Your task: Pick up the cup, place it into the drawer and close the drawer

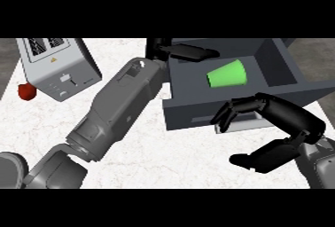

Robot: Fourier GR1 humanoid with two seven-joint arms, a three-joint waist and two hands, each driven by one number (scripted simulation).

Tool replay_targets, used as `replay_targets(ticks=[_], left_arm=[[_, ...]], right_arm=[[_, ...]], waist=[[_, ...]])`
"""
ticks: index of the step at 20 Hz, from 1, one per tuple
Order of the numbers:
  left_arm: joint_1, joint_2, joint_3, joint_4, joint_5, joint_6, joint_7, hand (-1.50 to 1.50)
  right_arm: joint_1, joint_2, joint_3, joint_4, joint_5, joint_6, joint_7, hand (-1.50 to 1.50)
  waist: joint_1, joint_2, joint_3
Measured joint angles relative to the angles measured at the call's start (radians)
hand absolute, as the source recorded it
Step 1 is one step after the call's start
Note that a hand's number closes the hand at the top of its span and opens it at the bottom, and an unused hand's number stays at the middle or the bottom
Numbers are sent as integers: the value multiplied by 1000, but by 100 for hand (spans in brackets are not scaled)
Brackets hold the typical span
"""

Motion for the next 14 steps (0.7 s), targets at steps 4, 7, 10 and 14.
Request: replay_targets(ticks=[4,7,10,14], left_arm=[[23,0,3,-4,28,4,-23,-150],[39,0,10,-17,48,-6,-48,-150],[58,3,21,-29,52,-24,-59,-150],[114,23,29,-71,57,-60,-69,-150]], right_arm=[[39,-17,61,-6,212,-50,-37,-150],[66,2,110,55,353,-117,-83,-150],[69,18,153,176,470,-174,-144,-150],[13,42,195,394,580,-227,-222,150]], waist=[[43,-8,1],[73,-12,0],[105,-14,1],[148,-16,1]])
